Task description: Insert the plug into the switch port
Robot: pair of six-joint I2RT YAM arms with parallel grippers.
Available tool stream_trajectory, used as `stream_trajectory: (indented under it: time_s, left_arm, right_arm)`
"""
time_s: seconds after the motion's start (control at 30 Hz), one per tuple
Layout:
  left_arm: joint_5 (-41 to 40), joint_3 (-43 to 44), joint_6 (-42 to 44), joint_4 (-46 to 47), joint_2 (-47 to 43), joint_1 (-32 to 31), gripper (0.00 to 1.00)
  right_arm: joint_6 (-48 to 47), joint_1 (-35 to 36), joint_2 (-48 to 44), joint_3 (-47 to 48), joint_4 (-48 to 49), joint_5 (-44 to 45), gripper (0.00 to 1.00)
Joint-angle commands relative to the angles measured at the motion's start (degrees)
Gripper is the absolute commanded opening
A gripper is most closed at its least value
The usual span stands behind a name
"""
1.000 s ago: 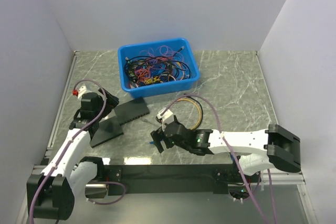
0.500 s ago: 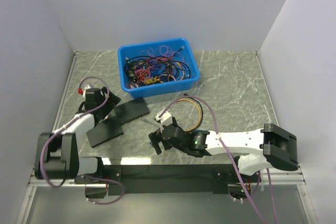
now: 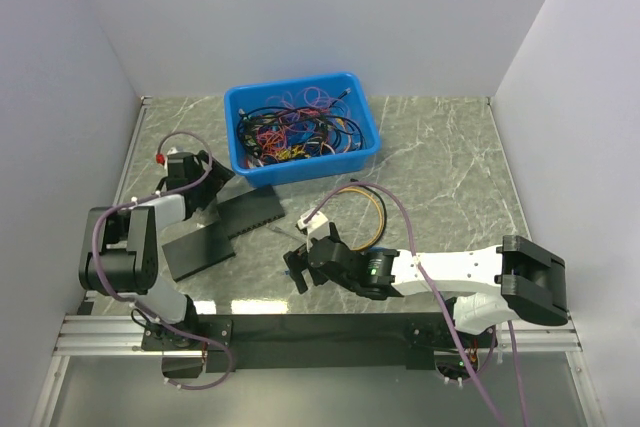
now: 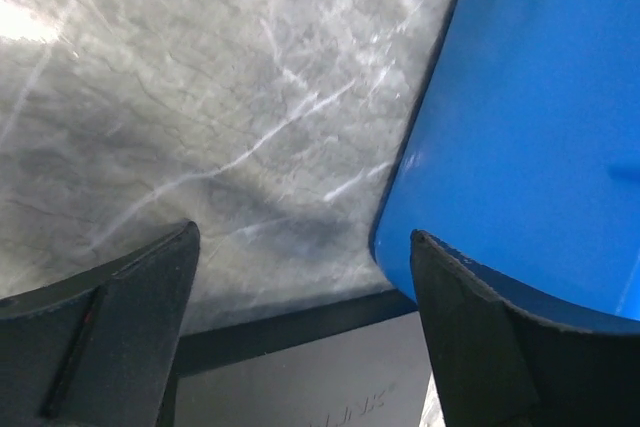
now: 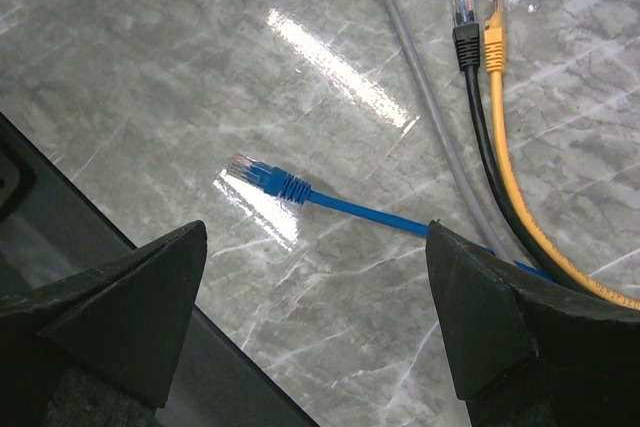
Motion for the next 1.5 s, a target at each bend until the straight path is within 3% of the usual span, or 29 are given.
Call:
stream_trajectory:
  time_s: [0.0, 0.17, 0.4, 0.57, 0.8, 1.0, 1.27, 1.47]
  left_arm:
    - [3.54, 0.64, -0.48, 2.86, 0.73, 0.13, 0.90]
    - [6.62, -3.49, -1.09, 3.04, -1.73, 0.13, 0.89]
    - [9.44, -10.52, -1.88, -0.56, -11.99, -0.84, 0.87]
    - [7.08, -12.64, -0.31, -6.26, -19.91, -2.51, 0.88]
    - [1.46, -8.69, 3.83, -15.49, -28.79, -2.42, 0.88]
    - [-3.82, -11.05, 5.15, -15.86, -35.12, -2.42, 0.89]
    - [-4.53, -13.08, 6.03, -13.84, -34.17, -2.42, 0.89]
    - [-4.36, -13.25, 6.20, -13.13, -32.76, -2.51, 0.88]
  right_arm:
    - [0.65, 0.42, -1.04, -0.45, 1.06, 2.27, 0.96]
    - [1.00, 0.34, -2.36, -1.06, 1.06, 2.80, 0.96]
    - [0.66, 0.34, -2.62, -0.01, -1.48, 2.97, 0.95]
    - [-1.63, 0.42, -1.14, 1.74, -2.28, 0.87, 0.93]
    - [-7.77, 3.14, 3.70, 6.05, -4.29, -2.39, 0.91]
    - [-11.21, 3.76, 10.64, 10.88, -5.88, 0.59, 0.90]
    - [-15.69, 3.15, 18.20, 14.40, -6.14, 3.32, 0.86]
    - [-17.10, 1.66, 19.43, 13.53, -3.95, 1.13, 0.76]
